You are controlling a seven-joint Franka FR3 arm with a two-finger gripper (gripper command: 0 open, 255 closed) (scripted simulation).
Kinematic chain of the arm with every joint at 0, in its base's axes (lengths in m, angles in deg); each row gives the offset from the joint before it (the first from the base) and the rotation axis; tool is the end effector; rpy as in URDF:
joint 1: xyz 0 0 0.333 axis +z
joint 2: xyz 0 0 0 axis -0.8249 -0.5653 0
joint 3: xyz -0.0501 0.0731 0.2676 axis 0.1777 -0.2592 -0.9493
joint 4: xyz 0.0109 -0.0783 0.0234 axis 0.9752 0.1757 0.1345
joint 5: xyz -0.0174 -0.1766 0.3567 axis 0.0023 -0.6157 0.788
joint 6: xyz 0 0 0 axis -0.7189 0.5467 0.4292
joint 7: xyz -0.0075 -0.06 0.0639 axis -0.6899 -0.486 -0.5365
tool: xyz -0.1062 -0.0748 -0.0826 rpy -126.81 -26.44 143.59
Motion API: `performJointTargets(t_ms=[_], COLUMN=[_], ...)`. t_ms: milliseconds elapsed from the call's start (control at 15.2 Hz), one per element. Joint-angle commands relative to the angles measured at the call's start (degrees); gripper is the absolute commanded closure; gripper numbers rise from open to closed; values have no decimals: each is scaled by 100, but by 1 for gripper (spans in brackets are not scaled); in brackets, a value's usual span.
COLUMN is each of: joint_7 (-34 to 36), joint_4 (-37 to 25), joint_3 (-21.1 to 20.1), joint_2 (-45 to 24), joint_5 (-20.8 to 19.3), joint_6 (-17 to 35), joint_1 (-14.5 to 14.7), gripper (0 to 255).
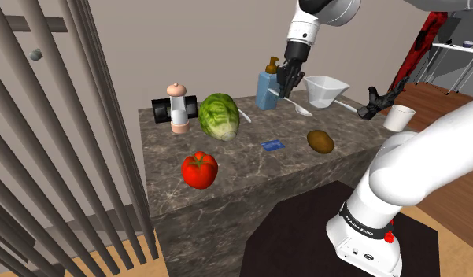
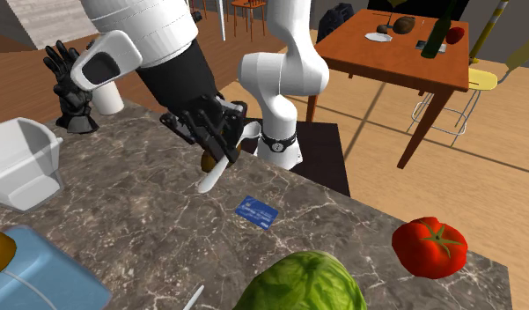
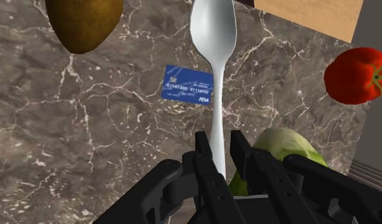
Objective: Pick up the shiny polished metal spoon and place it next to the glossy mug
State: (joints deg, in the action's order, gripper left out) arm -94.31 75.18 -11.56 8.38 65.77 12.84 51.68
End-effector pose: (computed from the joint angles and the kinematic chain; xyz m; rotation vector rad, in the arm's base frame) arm 0.4023 -0.1073 0.4536 -2.8428 0.2924 0.1148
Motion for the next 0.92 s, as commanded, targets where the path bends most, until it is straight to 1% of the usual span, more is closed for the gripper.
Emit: performJointTargets(t_ms=[0, 396, 858], joint_7=[-238, -989, -1950], joint_4=[67, 40, -279], joint_3=[184, 784, 1546], joint_2=[119, 276, 149], joint_5=[-148, -604, -1094], joint_6=[-99, -399, -682], joint_1=[-126, -484, -827], gripper=[255, 255, 255])
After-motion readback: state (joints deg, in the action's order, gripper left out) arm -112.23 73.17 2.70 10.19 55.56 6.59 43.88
